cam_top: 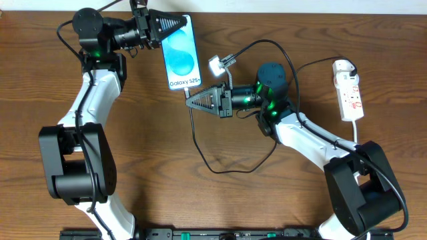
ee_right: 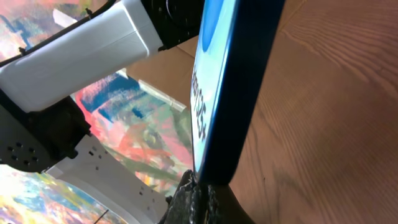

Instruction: Plug charger to phone and switch on socket

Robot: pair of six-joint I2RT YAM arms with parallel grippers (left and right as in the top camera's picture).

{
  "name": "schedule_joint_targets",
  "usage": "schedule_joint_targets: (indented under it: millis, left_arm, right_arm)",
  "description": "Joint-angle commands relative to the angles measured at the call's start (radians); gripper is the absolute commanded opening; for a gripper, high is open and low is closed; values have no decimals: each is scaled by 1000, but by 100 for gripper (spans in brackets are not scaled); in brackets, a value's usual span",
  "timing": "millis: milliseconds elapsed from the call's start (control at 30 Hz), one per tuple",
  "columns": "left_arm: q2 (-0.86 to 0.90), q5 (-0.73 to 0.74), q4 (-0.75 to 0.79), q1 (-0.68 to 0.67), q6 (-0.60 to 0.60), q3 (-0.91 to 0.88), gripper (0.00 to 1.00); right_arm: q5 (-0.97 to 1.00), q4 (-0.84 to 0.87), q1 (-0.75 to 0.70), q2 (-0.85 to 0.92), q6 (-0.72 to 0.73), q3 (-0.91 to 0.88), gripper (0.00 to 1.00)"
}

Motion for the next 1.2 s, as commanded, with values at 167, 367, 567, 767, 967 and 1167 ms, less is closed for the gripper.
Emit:
schedule_joint_targets:
  millis: [167,367,567,767,967,1167]
  left_arm:
    - [-32,37,12,-4,8,23,7]
    - [-32,52,12,-4,23,23,7]
    - [-32,68,12,-4,45,23,7]
    - [-32,78,12,-4,53,23,7]
    - [-32,94,12,-4,56,23,7]
    - [-32,115,11,-4,56,23,7]
  right_arm:
    - [65,29,-3,7,20,11,1]
    - [68,37,-4,7,32,11,1]
    - [88,36,-4,7,43,11,1]
    - [99,37,-4,7,57,11,1]
    - [119,37,-4,7,57,11,1]
    - [118,71,-4,7,56,11,1]
